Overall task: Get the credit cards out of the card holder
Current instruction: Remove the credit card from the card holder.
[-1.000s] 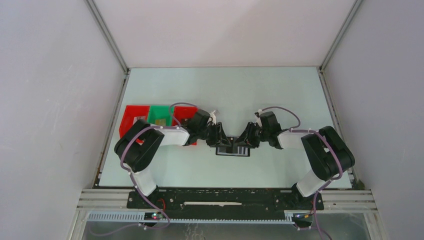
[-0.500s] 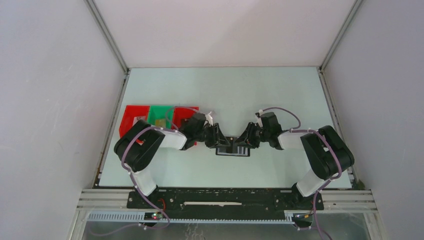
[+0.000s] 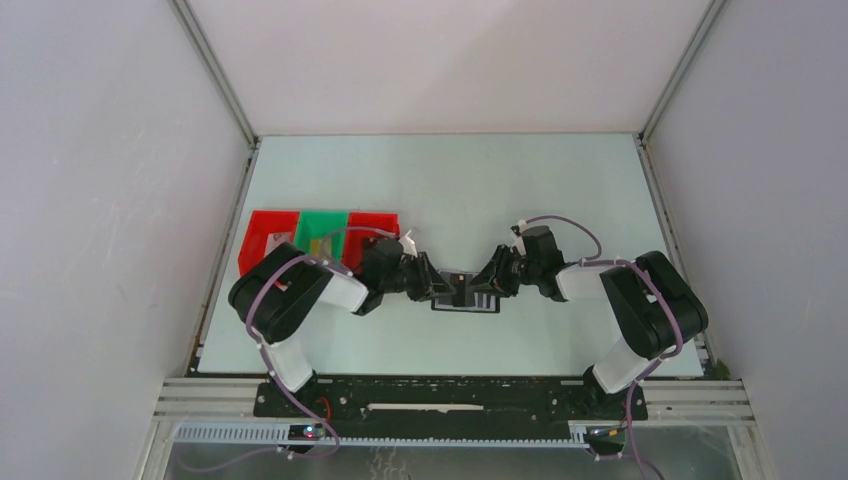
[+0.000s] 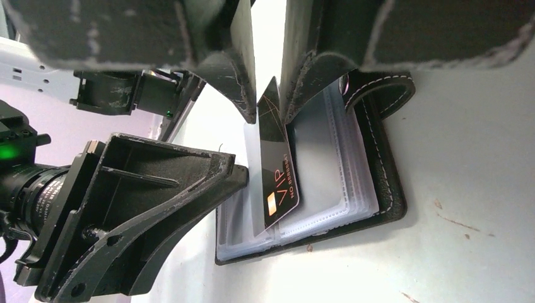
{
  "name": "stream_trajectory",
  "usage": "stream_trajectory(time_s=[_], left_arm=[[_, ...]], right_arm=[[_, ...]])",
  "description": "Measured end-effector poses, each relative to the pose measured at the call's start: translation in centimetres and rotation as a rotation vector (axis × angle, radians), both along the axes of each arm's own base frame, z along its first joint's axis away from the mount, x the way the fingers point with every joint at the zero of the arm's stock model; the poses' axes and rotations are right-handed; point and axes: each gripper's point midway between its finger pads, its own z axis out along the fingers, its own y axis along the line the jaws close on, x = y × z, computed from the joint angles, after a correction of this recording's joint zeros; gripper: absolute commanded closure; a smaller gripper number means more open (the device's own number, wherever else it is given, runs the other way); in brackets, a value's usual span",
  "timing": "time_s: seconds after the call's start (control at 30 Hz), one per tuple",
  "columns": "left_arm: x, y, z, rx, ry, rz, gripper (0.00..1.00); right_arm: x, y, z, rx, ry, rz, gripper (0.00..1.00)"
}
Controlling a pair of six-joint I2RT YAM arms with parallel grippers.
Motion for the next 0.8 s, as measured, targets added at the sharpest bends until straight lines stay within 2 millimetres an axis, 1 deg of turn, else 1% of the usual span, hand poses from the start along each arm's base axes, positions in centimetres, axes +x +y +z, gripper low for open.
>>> stream_trajectory(time_s=[0.23, 0.53, 0.8], left_arm=[[-0.04, -0.07, 0.21, -0.029, 0.010, 0.016, 0.78], [-0.04, -0.26, 0.63, -0.052, 0.001, 0.004, 0.73], [-0.14, -0.27, 0.06, -0.051, 0.010, -0.003, 0.71]], right_arm=[[0.00, 0.00, 0.00, 0.001, 0.002, -0.002, 0.61], [0.00, 0.01, 0.00, 0.003, 0.002, -0.004, 0.62], [0.00, 0.02, 0.02, 0.005, 0.004, -0.006, 0.62]])
